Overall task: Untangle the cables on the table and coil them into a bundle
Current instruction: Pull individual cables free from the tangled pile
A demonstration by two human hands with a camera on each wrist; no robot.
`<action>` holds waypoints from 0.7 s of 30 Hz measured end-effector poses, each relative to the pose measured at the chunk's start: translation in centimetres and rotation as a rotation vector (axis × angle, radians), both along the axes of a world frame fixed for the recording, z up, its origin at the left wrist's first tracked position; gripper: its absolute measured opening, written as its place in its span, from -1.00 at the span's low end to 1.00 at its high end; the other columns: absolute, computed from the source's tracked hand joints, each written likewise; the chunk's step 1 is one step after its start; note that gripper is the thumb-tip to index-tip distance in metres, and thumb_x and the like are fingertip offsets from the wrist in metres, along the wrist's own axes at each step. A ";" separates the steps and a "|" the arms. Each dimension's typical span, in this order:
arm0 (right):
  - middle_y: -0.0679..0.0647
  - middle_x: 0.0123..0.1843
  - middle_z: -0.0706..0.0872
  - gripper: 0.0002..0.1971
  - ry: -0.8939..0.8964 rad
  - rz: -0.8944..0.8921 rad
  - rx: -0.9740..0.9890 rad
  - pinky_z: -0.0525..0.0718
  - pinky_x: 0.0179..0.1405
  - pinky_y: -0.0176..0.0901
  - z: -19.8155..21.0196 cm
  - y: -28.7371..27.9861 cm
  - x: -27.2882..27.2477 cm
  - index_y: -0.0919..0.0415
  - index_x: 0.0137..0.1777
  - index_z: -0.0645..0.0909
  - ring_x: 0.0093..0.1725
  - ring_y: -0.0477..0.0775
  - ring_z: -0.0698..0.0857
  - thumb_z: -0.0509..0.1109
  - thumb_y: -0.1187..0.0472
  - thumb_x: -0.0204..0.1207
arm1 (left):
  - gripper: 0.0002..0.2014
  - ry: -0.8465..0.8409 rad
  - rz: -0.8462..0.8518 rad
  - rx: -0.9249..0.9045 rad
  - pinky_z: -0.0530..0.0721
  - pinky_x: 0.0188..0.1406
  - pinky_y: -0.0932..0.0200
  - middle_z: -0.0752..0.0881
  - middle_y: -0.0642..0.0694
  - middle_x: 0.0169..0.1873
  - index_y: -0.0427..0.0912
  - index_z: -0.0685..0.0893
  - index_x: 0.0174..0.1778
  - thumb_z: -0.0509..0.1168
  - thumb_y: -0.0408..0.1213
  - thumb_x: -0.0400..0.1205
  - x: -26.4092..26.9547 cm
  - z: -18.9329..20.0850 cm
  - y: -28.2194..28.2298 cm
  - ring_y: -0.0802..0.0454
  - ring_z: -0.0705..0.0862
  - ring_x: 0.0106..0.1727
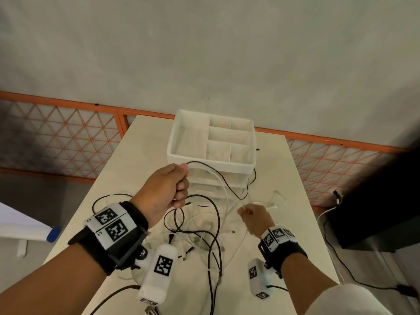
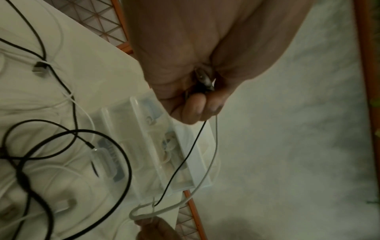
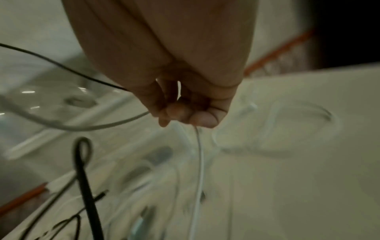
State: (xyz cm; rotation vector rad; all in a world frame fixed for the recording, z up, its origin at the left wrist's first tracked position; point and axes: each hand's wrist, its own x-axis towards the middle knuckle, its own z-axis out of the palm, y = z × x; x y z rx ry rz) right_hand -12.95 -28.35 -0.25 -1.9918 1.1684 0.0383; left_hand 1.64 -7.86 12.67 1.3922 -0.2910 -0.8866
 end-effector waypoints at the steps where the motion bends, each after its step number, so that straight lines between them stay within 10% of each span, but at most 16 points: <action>1: 0.14 -0.03 0.83 -0.83 -0.038 0.041 -0.100 0.71 -0.03 -0.03 1.5 -0.1 0.2 0.10 -0.02 0.78 -0.12 0.14 0.73 0.33 0.17 0.64 | -0.78 -0.002 0.029 -0.022 0.36 -0.64 0.23 0.45 -0.03 -0.54 -0.19 0.48 -0.16 0.12 -0.23 0.79 0.2 0.4 0.0 0.06 0.37 -0.55; 7: 0.08 -0.11 0.88 -0.83 -0.563 0.074 -0.306 0.75 0.00 0.00 14.1 0.8 0.7 0.03 -0.14 0.84 -0.08 0.13 0.80 0.41 0.14 0.61 | -0.87 0.034 0.163 -0.125 0.64 -0.48 0.13 0.80 -0.19 -0.39 -0.18 0.54 0.00 0.11 -0.31 0.79 1.2 2.0 -0.5 -0.01 0.70 -0.46; 11: -0.08 -0.45 0.74 -0.81 -0.818 0.162 -0.214 0.57 -0.51 -0.02 18.5 2.9 0.3 -0.03 -0.13 0.82 -0.50 0.12 0.56 0.42 0.20 0.65 | -0.88 0.085 0.185 -0.263 0.76 -0.31 0.11 0.86 -0.31 -0.13 -0.21 0.48 0.07 0.05 -0.33 0.80 0.8 2.9 -1.3 -0.09 0.77 -0.28; 15: 0.07 -0.48 0.61 -0.86 -0.986 0.109 0.075 0.45 -0.56 -0.15 19.8 4.6 1.9 0.26 -0.07 0.67 -0.65 0.01 0.45 0.33 0.30 0.71 | -0.87 0.032 0.003 -0.331 0.75 0.06 -0.06 0.84 -0.34 0.01 -0.23 0.44 0.07 0.02 -0.29 0.82 -1.0 4.1 -2.5 -0.24 0.81 0.01; 21: 0.14 -0.39 0.71 -0.85 -1.192 -0.131 0.124 0.51 -0.56 -0.09 21.7 4.2 3.3 0.31 0.21 0.52 -0.65 0.09 0.47 0.24 0.41 0.69 | -0.77 -0.317 -0.286 0.052 0.63 -0.06 0.10 0.68 -0.07 -0.50 -0.20 0.45 -0.08 0.03 -0.19 0.82 -3.4 -1.9 -3.0 -0.15 0.79 -0.18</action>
